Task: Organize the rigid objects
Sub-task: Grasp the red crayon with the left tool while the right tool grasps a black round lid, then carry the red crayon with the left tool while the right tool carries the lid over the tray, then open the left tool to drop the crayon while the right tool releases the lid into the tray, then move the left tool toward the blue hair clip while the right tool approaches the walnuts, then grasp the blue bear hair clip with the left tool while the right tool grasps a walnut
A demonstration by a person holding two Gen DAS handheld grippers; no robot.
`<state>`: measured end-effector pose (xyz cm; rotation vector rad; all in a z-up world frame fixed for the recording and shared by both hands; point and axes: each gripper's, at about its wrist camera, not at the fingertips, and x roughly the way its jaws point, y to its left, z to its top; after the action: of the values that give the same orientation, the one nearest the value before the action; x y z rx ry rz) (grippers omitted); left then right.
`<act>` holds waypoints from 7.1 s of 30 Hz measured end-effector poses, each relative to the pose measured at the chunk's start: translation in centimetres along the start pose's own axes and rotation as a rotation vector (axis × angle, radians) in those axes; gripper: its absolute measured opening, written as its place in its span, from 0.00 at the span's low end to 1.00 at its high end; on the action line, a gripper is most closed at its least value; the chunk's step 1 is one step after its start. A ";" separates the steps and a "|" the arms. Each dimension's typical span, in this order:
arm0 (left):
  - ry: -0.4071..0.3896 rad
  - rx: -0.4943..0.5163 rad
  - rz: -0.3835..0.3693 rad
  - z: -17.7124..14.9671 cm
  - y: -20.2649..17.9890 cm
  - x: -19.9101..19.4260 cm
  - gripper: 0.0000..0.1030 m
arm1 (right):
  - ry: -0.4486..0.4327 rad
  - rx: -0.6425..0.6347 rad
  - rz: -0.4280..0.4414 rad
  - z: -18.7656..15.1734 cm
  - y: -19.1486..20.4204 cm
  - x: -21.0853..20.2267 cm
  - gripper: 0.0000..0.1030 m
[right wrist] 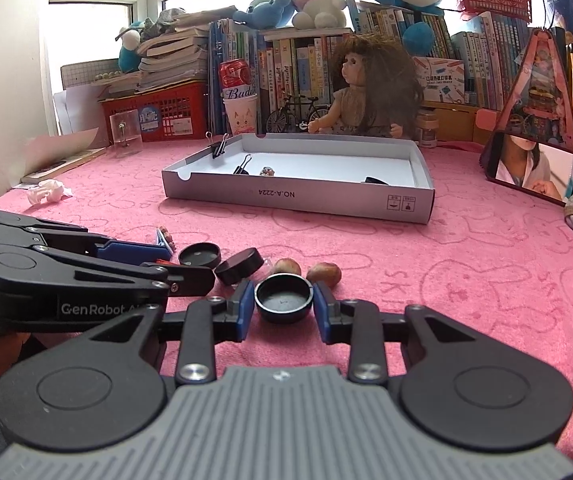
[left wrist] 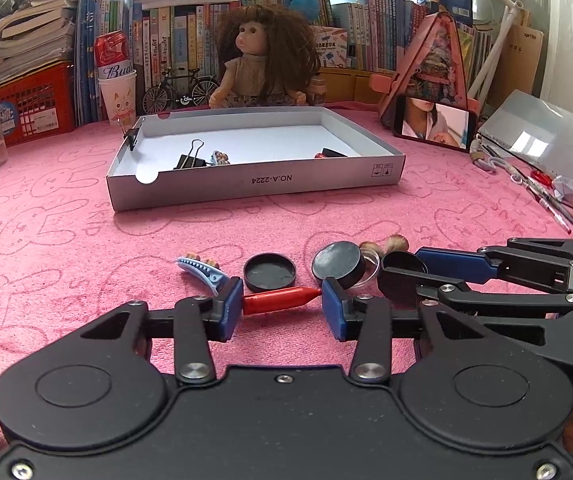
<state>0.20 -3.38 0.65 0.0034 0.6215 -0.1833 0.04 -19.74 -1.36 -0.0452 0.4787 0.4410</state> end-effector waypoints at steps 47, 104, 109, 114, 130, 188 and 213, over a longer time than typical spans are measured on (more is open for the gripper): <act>-0.091 -0.165 0.080 14.6 9.8 14.3 0.40 | 0.046 0.281 -0.090 12.8 -10.6 15.1 0.36; -0.114 -0.096 0.058 12.9 7.4 11.4 0.84 | 0.007 0.101 -0.166 12.8 -7.6 14.0 0.93; -0.132 -0.098 0.036 11.8 6.9 9.0 0.85 | -0.034 0.052 -0.187 12.3 -6.9 11.9 1.00; -0.165 -0.116 0.055 10.1 6.4 6.6 0.86 | -0.064 0.017 -0.177 11.9 -6.1 9.6 1.00; -0.212 -0.070 0.065 4.2 5.0 1.3 0.87 | -0.078 0.070 -0.165 6.5 -5.0 4.6 1.00; -0.119 -0.074 0.126 0.1 8.0 -0.3 0.56 | -0.016 -0.082 -0.137 0.3 -3.3 2.5 0.89; -0.089 -0.151 0.317 1.0 2.4 3.2 0.35 | -0.053 -0.046 -0.144 -0.3 -2.1 2.2 0.56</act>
<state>3.76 -1.63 -0.54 -0.0513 0.5369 0.1690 2.59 -20.82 -2.73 -0.1111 0.4103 0.3111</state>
